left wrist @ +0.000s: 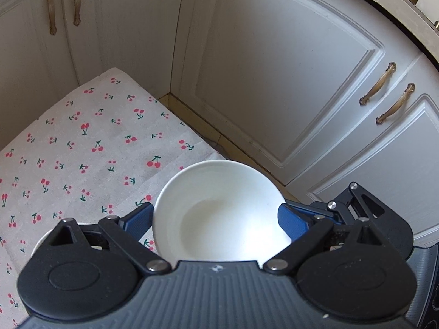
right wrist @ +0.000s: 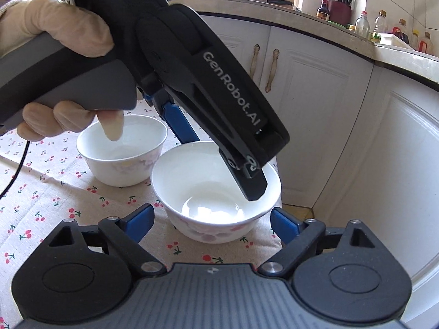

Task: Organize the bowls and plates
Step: 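Lower the held bowls into another white bowl with the left gripper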

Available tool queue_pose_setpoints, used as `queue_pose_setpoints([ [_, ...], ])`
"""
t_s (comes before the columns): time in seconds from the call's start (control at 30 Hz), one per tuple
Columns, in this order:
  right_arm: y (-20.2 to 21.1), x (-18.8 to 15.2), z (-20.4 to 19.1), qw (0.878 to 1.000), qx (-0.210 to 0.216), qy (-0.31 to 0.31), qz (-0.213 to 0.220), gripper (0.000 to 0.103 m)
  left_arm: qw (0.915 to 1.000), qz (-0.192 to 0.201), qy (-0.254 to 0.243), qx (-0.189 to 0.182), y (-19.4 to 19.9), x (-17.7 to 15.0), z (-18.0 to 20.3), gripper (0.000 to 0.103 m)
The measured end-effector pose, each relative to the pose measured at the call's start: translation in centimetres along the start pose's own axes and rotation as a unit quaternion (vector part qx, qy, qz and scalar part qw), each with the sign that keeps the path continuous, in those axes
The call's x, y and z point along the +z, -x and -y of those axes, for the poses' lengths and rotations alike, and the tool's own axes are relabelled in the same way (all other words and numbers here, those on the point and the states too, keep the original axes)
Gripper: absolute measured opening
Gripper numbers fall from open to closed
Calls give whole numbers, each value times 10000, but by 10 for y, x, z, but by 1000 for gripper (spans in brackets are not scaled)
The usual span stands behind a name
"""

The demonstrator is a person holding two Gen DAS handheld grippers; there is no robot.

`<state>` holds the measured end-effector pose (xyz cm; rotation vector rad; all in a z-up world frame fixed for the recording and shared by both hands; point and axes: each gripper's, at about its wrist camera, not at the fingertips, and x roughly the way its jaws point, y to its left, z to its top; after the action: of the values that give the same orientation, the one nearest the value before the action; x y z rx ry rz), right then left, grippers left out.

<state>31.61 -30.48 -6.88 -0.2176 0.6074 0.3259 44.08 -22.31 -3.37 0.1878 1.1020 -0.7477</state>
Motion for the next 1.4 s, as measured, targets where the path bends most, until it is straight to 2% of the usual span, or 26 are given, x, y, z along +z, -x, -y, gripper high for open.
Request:
queue_pose_setpoints([
  [0.33,-6,0,1,10000,-63,20,-2,93,9998,-155,-17,-83,-8,3,-2,95],
  [0.83,-9,4,3,10000,18,-84,-13,92,9997,-166,-33,-158,-12,3,-4,95],
  [1.13,1,6,2,9997,152,-198,-69,92,9997,-213,-68,-139,-9,-3,1,95],
  [1.4,20,7,-11,9998,158,-78,-91,92,9997,-190,-103,-134,9,-15,10,95],
])
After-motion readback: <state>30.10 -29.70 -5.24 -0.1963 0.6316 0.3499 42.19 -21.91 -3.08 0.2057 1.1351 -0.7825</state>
